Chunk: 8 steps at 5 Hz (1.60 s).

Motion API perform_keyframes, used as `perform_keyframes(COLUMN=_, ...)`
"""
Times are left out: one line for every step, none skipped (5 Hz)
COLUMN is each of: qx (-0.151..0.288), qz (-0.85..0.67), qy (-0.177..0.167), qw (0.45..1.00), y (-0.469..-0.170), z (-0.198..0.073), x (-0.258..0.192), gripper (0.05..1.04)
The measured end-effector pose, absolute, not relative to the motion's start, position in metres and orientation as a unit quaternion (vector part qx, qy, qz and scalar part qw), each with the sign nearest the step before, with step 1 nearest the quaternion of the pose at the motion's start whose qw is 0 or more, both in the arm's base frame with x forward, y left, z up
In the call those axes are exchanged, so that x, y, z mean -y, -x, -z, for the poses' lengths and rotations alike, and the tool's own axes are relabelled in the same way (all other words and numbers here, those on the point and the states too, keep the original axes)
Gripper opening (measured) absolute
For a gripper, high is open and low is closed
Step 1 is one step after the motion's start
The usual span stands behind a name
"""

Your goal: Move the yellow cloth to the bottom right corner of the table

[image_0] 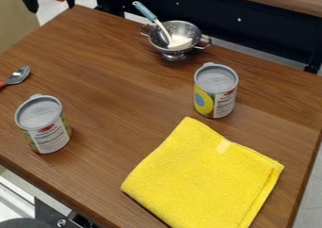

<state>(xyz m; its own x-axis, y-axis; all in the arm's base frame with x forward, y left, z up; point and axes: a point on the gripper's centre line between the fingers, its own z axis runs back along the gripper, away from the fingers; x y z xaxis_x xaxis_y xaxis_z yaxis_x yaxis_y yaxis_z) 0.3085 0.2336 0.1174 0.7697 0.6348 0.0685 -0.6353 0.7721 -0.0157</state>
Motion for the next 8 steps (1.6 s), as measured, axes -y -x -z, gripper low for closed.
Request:
perform_keyframes(qx=0.005, qz=-0.342, qy=0.005, qw=0.940, y=-0.306, z=-0.093, x=-0.231, gripper=0.989)
perform_keyframes(qx=-0.043, qz=-0.361, qy=0.010, qw=0.931, y=-0.292, z=-0.052, x=-0.201, gripper=0.989)
perform_keyframes(qx=-0.062, qz=-0.392, qy=0.008, qw=0.918, y=-0.280, z=-0.026, x=-0.166, gripper=0.989)
perform_keyframes(qx=-0.101, qz=-0.401, qy=-0.004, qw=0.910, y=-0.261, z=-0.017, x=-0.120, gripper=0.989)
perform_keyframes(qx=-0.101, qz=-0.406, qy=-0.016, qw=0.908, y=-0.242, z=-0.015, x=-0.077, gripper=0.989)
perform_keyframes(qx=-0.101, qz=-0.407, qy=0.001, qw=0.908, y=-0.234, z=-0.034, x=-0.046, gripper=0.986)
perform_keyframes(qx=-0.071, qz=-0.401, qy=0.017, qw=0.913, y=-0.220, z=-0.046, x=-0.020, gripper=0.945)
perform_keyframes(qx=0.003, qz=-0.402, qy=0.055, qw=0.914, y=-0.221, z=-0.067, x=0.010, gripper=0.693)
